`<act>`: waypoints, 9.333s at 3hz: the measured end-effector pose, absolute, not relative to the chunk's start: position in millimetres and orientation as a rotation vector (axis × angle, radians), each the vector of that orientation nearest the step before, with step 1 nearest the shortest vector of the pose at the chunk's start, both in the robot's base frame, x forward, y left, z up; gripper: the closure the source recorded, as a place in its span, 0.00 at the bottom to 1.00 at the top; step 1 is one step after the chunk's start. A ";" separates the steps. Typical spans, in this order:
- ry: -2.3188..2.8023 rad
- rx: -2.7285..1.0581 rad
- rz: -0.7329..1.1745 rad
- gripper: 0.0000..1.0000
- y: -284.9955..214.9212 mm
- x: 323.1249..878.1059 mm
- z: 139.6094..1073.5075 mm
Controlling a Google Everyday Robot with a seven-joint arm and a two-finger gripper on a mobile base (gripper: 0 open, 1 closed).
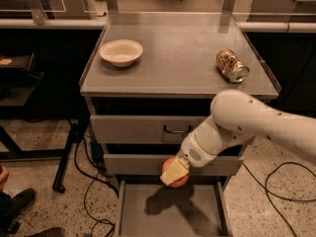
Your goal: Place apple into bottom drawer
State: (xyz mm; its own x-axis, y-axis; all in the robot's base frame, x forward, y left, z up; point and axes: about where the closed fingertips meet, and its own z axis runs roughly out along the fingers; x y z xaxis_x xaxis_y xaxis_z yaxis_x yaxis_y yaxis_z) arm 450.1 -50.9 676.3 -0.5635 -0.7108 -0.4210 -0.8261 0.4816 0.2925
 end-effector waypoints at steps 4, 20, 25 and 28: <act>2.619 -1.005 0.843 1.00 -53.0 449.2 520.8; 2.780 0.073 0.847 1.00 -64.5 502.4 138.3; 2.820 0.070 0.748 0.56 -65.4 498.3 121.3; 2.821 0.070 0.748 0.00 -65.3 498.2 121.2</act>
Offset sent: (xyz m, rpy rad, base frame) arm 0.0067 0.0012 -0.0475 0.0152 0.0217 -0.0425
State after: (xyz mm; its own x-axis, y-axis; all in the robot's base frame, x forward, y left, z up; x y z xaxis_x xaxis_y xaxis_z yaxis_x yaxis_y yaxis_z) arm 498.2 -65.3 121.2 -0.9742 0.1021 -0.2013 -0.0111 0.8691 0.4946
